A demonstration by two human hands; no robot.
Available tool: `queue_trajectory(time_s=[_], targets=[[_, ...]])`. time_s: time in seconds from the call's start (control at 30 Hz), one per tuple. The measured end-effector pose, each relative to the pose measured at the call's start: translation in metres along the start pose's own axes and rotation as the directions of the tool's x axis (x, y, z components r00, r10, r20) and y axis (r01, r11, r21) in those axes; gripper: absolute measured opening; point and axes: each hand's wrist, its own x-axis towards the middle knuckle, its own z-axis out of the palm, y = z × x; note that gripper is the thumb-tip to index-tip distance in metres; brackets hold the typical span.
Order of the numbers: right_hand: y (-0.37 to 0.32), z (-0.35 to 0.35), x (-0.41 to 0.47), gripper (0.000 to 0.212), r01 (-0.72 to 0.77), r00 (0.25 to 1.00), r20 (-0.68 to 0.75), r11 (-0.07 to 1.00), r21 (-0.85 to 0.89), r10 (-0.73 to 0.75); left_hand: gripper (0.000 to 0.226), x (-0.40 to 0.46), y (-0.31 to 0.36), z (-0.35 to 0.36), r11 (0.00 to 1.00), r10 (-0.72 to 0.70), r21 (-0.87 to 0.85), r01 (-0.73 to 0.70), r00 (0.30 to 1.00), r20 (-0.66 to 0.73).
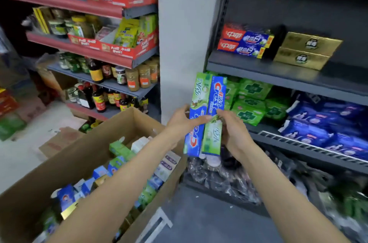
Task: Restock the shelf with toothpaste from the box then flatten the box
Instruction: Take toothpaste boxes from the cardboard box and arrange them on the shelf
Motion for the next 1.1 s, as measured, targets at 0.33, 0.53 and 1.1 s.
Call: queue_trajectory(time_s=[0.33,0.53,1.1], targets=[[-0.128,-0.244,-0.02,0.018,0.243,0.958,-0.117,0.959,-0.149,-0.261,0.048,0.038,0.103,0.252,0.984,0.163,0.057,-0.172,0.978,0.134],[-0.186,-0.362,0.0,0.008,0.303,0.901,-0.159,0.849,-0.433,-0.403,0.042,0.083,0.148,0.35,0.956,0.272,0.101,-0.275,0.961,0.043],[-0.287,-0.505,0.243,0.041,-0.117,0.881,-0.057,-0.101,-0.988,-0.469,0.064,0.278,0.217,0.464,0.597,0.474,0.716,-0.362,0.879,0.049]])
